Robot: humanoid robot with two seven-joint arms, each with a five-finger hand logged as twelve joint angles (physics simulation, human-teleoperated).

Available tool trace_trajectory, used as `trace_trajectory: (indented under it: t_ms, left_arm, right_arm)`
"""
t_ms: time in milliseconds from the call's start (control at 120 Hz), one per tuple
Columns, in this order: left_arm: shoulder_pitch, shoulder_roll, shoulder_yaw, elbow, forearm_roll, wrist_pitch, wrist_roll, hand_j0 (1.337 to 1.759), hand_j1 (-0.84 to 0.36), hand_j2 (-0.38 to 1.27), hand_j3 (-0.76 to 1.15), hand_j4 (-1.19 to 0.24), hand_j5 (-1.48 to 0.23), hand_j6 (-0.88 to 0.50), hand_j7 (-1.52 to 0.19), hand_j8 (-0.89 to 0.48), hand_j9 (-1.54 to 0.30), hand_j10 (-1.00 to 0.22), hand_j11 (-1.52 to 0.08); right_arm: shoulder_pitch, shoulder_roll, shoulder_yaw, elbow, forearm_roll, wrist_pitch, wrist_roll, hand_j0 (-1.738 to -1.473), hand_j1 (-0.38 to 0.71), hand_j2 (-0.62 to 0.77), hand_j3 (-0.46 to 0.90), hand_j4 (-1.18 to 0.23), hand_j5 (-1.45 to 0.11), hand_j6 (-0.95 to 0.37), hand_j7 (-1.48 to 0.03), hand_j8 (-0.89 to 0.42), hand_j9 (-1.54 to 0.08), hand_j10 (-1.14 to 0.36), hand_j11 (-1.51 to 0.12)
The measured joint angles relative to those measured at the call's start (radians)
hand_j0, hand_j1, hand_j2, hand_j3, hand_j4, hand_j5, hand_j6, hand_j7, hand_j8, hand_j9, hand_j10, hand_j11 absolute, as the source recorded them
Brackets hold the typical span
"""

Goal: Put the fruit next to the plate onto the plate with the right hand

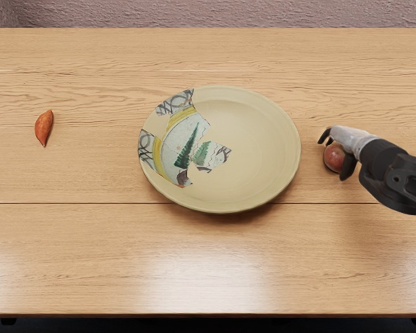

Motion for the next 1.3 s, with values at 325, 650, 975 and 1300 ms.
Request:
trace_trajectory:
  t_ms: [325, 650, 975, 1300]
  left_arm:
    - [0.000, 0.000, 0.000, 0.000, 0.000, 0.000, 0.000, 1.658, 0.06, 0.05, 0.00, -0.24, -0.32, -0.24, -0.32, -0.24, -0.32, -0.24, -0.32]
    - [0.000, 0.000, 0.000, 0.000, 0.000, 0.000, 0.000, 1.658, 0.06, 0.05, 0.00, -0.24, -0.32, -0.24, -0.32, -0.24, -0.32, -0.24, -0.32]
    - [0.000, 0.000, 0.000, 0.000, 0.000, 0.000, 0.000, 1.658, 0.06, 0.05, 0.00, -0.24, -0.32, -0.24, -0.32, -0.24, -0.32, -0.24, -0.32]
    - [0.000, 0.000, 0.000, 0.000, 0.000, 0.000, 0.000, 1.658, 0.06, 0.05, 0.00, -0.24, -0.32, -0.24, -0.32, -0.24, -0.32, -0.24, -0.32]
  right_arm:
    - [-0.012, 0.010, 0.005, -0.045, 0.012, 0.000, 0.000, -1.657, 0.21, -0.08, 0.00, -0.48, -0.61, -0.39, -0.61, -0.43, -0.62, -0.47, -0.62]
    - [0.043, 0.009, 0.024, -0.051, 0.044, 0.006, 0.001, -1.649, 0.28, 0.02, 0.00, -0.37, -0.77, -0.30, -0.72, -0.34, -0.77, -0.51, -0.78]
    - [0.212, 0.153, 0.037, -0.031, 0.116, 0.007, 0.001, -1.650, 0.22, -0.07, 0.00, -0.42, -0.77, -0.34, -0.75, -0.41, -0.78, -0.55, -0.79]
    - [0.195, 0.342, 0.028, -0.077, 0.146, 0.005, 0.001, -1.651, 0.21, -0.08, 0.00, -0.42, -0.77, -0.34, -0.75, -0.41, -0.78, -0.55, -0.79]
